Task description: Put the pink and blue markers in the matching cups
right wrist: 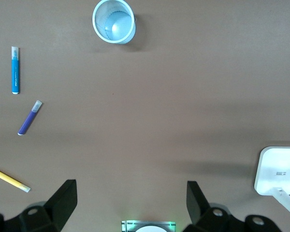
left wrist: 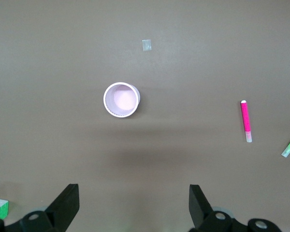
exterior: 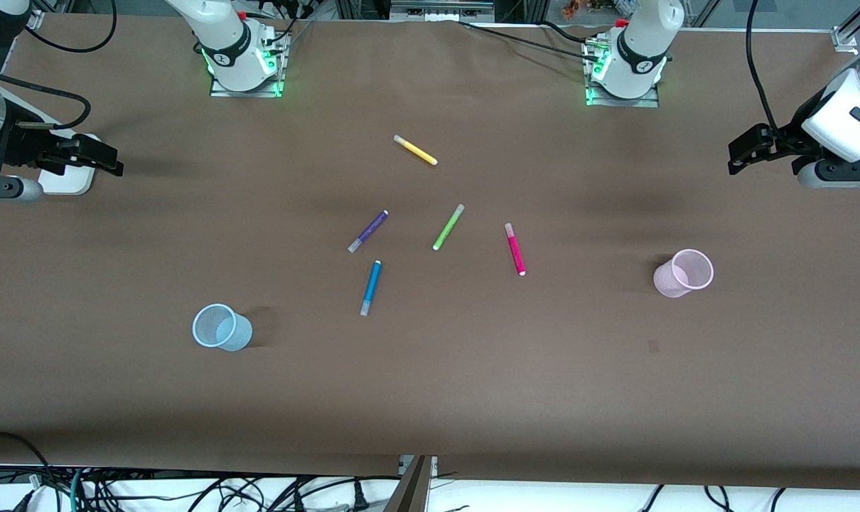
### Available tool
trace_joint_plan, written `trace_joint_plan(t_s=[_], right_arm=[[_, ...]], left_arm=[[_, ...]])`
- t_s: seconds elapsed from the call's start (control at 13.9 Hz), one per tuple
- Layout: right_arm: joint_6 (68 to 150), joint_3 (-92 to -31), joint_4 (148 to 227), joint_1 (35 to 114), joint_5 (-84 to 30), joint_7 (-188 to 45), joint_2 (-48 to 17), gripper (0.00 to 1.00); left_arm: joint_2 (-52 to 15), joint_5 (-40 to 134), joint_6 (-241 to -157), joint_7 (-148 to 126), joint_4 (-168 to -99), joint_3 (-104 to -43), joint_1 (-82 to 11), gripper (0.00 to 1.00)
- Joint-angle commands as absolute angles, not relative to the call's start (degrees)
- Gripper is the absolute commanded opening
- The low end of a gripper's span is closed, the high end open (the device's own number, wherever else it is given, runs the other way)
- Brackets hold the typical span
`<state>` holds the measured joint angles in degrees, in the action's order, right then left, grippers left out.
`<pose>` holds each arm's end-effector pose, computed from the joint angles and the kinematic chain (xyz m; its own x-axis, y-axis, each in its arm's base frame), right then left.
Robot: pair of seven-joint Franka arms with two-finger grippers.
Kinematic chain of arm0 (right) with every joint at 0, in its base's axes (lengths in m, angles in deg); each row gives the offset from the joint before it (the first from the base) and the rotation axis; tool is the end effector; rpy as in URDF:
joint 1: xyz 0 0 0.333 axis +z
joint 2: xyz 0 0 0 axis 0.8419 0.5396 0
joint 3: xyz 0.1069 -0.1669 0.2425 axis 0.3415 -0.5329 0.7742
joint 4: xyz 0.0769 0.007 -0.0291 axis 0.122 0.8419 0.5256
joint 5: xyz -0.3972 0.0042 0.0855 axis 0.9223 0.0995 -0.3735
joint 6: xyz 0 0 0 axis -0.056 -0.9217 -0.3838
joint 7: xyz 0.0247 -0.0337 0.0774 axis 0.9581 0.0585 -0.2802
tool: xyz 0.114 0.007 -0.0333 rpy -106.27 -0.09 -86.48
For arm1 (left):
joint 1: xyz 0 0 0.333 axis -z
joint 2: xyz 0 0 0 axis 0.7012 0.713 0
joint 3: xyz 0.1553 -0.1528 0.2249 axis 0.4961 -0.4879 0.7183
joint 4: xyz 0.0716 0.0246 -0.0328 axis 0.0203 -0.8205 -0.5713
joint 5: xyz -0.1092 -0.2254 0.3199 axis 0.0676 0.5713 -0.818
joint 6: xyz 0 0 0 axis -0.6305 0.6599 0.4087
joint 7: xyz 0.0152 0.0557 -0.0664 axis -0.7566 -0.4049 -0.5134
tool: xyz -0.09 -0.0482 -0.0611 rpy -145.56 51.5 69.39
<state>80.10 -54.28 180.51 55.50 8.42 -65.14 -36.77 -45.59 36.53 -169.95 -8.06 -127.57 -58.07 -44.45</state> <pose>0.5691 0.0035 0.5626 0.9893 -0.0184 -0.1445 -0.0225 -0.9994 -0.0272 0.5529 -0.0256 0.5879 0.9968 0.0169 -0.0781 0.0144 -0.9994 -0.0326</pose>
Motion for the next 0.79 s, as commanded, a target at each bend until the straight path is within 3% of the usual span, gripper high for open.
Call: trace_joint_plan(t_s=[0.0, 0.72], right_arm=[[79.06, -54.13, 178.88, 55.5, 8.59, -65.12, -36.1, 1.0], [78.89, -54.13, 178.27, 55.32, 8.67, -65.64, -33.82, 1.0]], left_arm=[[-44.44, 37.59, -169.45, -6.86, -125.73, -58.89, -45.31, 1.0], [-43.12, 40.48, -170.61, -2.72, -125.47, -58.71, -46.19, 1.0]])
